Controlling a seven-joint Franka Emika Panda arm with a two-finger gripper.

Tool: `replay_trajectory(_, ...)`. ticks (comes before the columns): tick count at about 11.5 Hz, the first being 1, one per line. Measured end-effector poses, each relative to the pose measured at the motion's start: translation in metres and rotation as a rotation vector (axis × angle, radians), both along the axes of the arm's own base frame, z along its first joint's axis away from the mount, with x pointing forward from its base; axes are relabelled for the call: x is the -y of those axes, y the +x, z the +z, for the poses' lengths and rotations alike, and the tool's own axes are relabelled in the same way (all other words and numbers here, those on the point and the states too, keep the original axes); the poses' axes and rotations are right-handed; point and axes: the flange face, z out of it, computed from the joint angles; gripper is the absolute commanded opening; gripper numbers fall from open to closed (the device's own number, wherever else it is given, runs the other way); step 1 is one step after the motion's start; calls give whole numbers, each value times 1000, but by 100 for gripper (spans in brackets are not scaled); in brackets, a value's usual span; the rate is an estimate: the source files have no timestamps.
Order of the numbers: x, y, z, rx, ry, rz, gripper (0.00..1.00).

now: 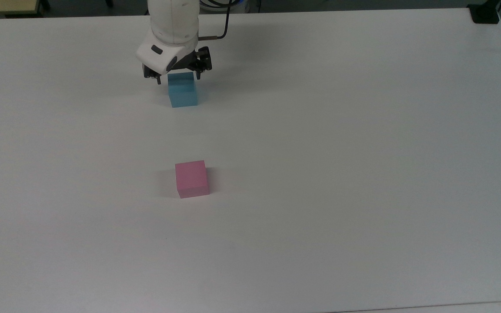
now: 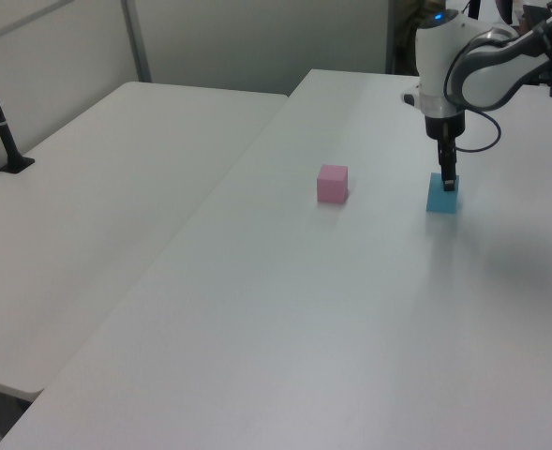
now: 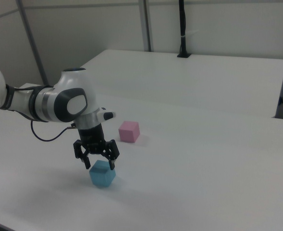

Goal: Put blue cube on pink cube
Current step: 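Close the gripper on the blue cube, then lift the blue cube and carry it over the pink cube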

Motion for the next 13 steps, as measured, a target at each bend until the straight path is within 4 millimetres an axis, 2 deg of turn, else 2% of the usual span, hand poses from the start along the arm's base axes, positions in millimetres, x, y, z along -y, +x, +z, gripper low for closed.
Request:
replay_trajectory(1,-2,-1,-4,16,-3,-2,100)
replay_trajectory(2,-3,-1,-7,32,-4,-11,89)
replay_trajectory(3,-3,-2,-9,35,-6,-14,69)
replay_trajectory(5,-4,-3,-12,28,-10,-15,34)
replay_trajectory(6,-4,-4,-14,23,-10,-15,25)
replay_trajectory(8,-4,-5,-13,26,-10,-15,15)
replay_trajectory(11,-3,-4,-12,29,-10,-22,15)
replay_trajectory(13,4,0,3,21,-15,-41,15)
